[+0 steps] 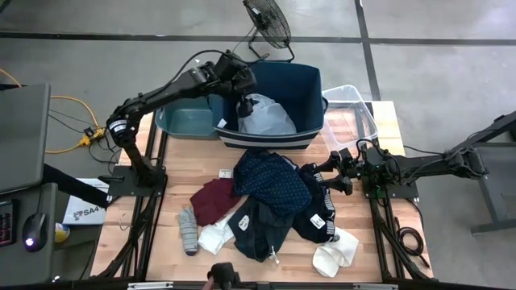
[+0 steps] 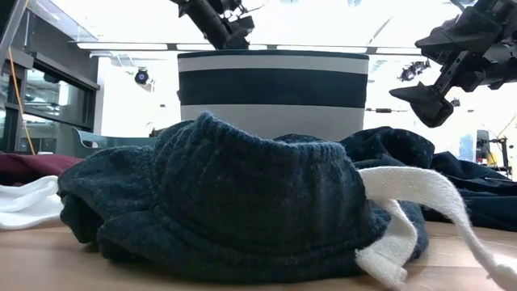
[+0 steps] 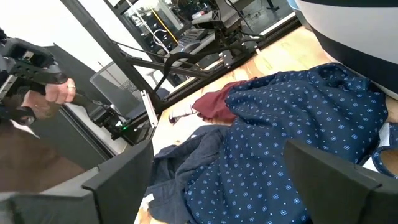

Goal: Pick & Place Cloths
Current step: Put the blue shirt into the blue bin

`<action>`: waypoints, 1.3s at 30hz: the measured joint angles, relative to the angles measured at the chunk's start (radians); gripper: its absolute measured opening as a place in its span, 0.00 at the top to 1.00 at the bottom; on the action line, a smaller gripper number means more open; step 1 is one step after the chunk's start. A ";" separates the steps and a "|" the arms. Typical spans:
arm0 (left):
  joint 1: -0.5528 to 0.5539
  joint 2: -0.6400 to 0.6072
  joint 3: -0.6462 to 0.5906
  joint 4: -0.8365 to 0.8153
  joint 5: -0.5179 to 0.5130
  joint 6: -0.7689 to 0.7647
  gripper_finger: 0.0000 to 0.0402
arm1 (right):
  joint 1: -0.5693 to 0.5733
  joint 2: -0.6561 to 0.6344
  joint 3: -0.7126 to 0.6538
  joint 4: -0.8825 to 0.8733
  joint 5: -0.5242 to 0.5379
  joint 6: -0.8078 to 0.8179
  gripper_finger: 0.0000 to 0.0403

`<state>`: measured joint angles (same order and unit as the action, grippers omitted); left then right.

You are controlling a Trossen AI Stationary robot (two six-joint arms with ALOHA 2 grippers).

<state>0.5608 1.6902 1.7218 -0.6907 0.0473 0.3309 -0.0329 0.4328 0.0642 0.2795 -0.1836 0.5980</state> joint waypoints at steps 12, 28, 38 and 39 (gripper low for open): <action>-0.196 -0.136 0.000 -0.324 0.123 -0.028 0.26 | 0.000 0.000 0.000 0.000 0.001 0.000 0.12; -0.522 -0.036 -0.001 -0.234 0.020 -0.065 0.26 | 0.000 0.001 0.000 -0.003 0.001 0.000 0.12; -0.597 0.123 -0.001 -0.209 -0.006 -0.080 0.26 | 0.000 0.007 0.000 -0.003 0.001 0.000 0.12; -0.599 0.134 -0.001 -0.198 -0.007 -0.079 0.26 | 0.000 0.006 0.000 -0.007 0.001 0.000 0.12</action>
<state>-0.0383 1.8246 1.7210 -0.8887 0.0407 0.2518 -0.0326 0.4388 0.0639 0.2724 -0.1825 0.5979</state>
